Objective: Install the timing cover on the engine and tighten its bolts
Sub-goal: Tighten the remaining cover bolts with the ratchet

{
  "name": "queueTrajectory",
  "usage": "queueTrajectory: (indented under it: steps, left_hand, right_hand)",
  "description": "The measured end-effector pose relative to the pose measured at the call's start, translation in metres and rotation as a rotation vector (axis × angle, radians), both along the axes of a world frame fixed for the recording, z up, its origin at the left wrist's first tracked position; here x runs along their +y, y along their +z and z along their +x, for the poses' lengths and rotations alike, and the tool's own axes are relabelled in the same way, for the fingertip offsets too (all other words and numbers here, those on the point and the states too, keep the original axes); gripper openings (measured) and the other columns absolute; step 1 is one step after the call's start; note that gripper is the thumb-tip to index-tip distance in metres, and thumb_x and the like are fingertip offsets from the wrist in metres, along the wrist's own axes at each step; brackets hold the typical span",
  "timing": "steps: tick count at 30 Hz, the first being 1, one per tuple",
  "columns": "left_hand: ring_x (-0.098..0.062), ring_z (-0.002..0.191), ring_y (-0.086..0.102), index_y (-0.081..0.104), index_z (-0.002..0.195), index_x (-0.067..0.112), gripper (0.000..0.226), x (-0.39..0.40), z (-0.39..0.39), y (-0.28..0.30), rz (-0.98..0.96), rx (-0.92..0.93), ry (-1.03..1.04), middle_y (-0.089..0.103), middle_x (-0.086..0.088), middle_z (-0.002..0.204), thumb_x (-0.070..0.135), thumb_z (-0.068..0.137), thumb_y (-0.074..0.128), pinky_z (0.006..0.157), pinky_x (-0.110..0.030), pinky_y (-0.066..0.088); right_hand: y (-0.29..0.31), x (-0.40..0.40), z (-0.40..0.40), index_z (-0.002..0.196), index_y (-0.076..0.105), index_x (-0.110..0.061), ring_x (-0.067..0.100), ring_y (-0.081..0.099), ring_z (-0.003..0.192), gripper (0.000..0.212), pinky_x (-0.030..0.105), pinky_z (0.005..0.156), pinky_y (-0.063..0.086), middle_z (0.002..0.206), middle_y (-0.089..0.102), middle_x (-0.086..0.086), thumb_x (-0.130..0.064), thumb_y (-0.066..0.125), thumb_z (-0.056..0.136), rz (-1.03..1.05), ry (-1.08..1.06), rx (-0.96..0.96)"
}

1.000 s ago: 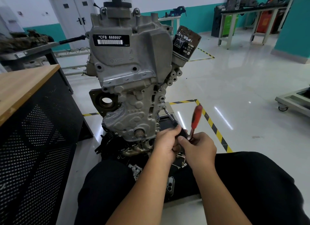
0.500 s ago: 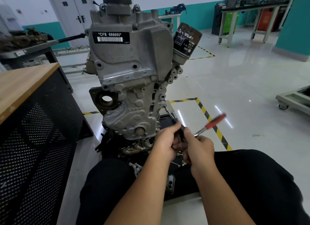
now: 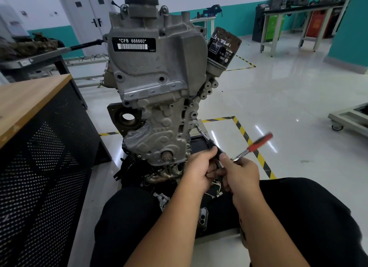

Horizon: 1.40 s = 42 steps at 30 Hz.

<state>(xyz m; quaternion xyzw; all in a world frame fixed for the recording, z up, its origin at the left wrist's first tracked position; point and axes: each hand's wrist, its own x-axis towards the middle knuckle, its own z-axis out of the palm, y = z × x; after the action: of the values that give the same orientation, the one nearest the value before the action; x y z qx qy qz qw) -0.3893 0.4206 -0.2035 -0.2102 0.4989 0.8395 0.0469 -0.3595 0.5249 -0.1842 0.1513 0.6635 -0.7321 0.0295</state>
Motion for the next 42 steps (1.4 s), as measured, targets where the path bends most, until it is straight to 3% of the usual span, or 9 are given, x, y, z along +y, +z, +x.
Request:
queueTrajectory:
  steps: [4, 9, 15, 20, 25, 30, 35, 40, 42]
  left_hand:
    - [-0.006, 0.035, 0.029, 0.060, 0.066, 0.016, 0.030, 0.005, -0.001, -0.001, 0.007, 0.018, 0.053, 0.040, 0.004, 0.051, 0.018, 0.095, 0.068, 0.035, -0.017, 0.019]
    - [-0.010, 0.044, 0.025, 0.067, 0.066, 0.017, 0.031, 0.000, 0.000, 0.003, 0.052, 0.013, -0.027, 0.040, 0.005, 0.047, 0.024, 0.097, 0.067, 0.035, -0.018, 0.016]
    - [-0.005, 0.038, 0.029, 0.060, 0.073, 0.015, 0.025, 0.003, 0.001, -0.002, 0.016, 0.013, 0.037, 0.044, 0.004, 0.057, 0.017, 0.096, 0.068, 0.034, -0.017, 0.020]
    - [-0.008, 0.036, 0.026, 0.065, 0.078, 0.014, 0.024, 0.000, 0.001, 0.004, 0.055, -0.014, -0.058, 0.042, 0.001, 0.049, 0.028, 0.097, 0.067, 0.034, -0.018, 0.018]
    - [-0.010, 0.034, 0.048, 0.066, 0.088, 0.004, 0.019, 0.007, 0.003, -0.001, -0.013, -0.013, 0.005, 0.071, -0.009, 0.069, 0.022, 0.097, 0.068, 0.034, -0.014, 0.027]
    - [-0.011, 0.038, 0.027, 0.065, 0.070, 0.014, 0.029, 0.002, -0.002, -0.001, 0.052, -0.012, -0.055, 0.043, 0.000, 0.052, 0.030, 0.094, 0.071, 0.039, -0.021, 0.016]
    - [-0.008, 0.034, 0.041, 0.069, 0.081, 0.007, 0.021, 0.004, 0.001, 0.000, 0.008, 0.000, 0.001, 0.074, -0.014, 0.085, 0.020, 0.097, 0.067, 0.034, -0.016, 0.026]
    - [-0.009, 0.032, 0.029, 0.068, 0.079, 0.008, 0.029, 0.005, 0.001, 0.001, -0.001, -0.056, -0.023, 0.043, 0.002, 0.041, 0.033, 0.094, 0.070, 0.035, -0.016, 0.022]
    - [-0.008, 0.031, 0.026, 0.069, 0.086, 0.008, 0.028, 0.003, 0.000, 0.000, 0.017, -0.051, -0.044, 0.039, 0.004, 0.040, 0.033, 0.098, 0.066, 0.035, -0.017, 0.020]
  right_hand:
    - [-0.006, 0.000, 0.002, 0.075, 0.063, -0.015, 0.024, 0.064, 0.057, 0.029, 0.042, 0.057, 0.057, 0.067, 0.069, 0.009, -0.036, 0.080, 0.085, 0.410, -0.036, 0.170]
    - [0.007, 0.003, 0.001, 0.078, 0.062, -0.007, 0.016, 0.045, 0.032, 0.043, 0.023, 0.037, 0.036, 0.055, 0.063, 0.011, -0.043, 0.060, 0.101, -0.351, -0.013, -0.133]
    - [-0.004, 0.003, -0.001, 0.070, 0.067, -0.013, 0.025, 0.067, 0.059, 0.031, 0.043, 0.059, 0.060, 0.064, 0.069, 0.007, -0.037, 0.077, 0.087, 0.407, -0.053, 0.134]
    - [0.003, 0.002, 0.001, 0.079, 0.067, -0.003, 0.018, 0.050, 0.038, 0.035, 0.025, 0.039, 0.040, 0.056, 0.062, 0.013, -0.034, 0.070, 0.096, -0.256, -0.014, -0.108]
    - [-0.006, -0.001, 0.003, 0.070, 0.072, -0.017, 0.020, 0.070, 0.058, 0.022, 0.040, 0.065, 0.063, 0.061, 0.072, 0.003, -0.031, 0.084, 0.082, 0.349, -0.056, 0.075]
    - [0.001, 0.002, 0.000, 0.081, 0.068, 0.000, 0.017, 0.055, 0.042, 0.033, 0.028, 0.043, 0.047, 0.058, 0.065, 0.014, -0.029, 0.077, 0.092, -0.266, -0.094, -0.099]
    - [-0.006, -0.002, 0.002, 0.071, 0.074, -0.017, 0.019, 0.071, 0.060, 0.017, 0.039, 0.065, 0.063, 0.063, 0.073, 0.001, -0.024, 0.087, 0.079, 0.290, -0.083, 0.089]
    - [-0.001, -0.002, 0.002, 0.088, 0.070, -0.001, 0.016, 0.063, 0.046, 0.018, 0.026, 0.047, 0.055, 0.056, 0.067, 0.008, -0.018, 0.077, 0.092, -0.442, -0.147, -0.145]
    - [-0.003, -0.002, 0.001, 0.087, 0.071, -0.004, 0.018, 0.067, 0.049, 0.017, 0.030, 0.051, 0.059, 0.061, 0.071, 0.010, -0.020, 0.077, 0.092, -0.322, -0.139, -0.120]
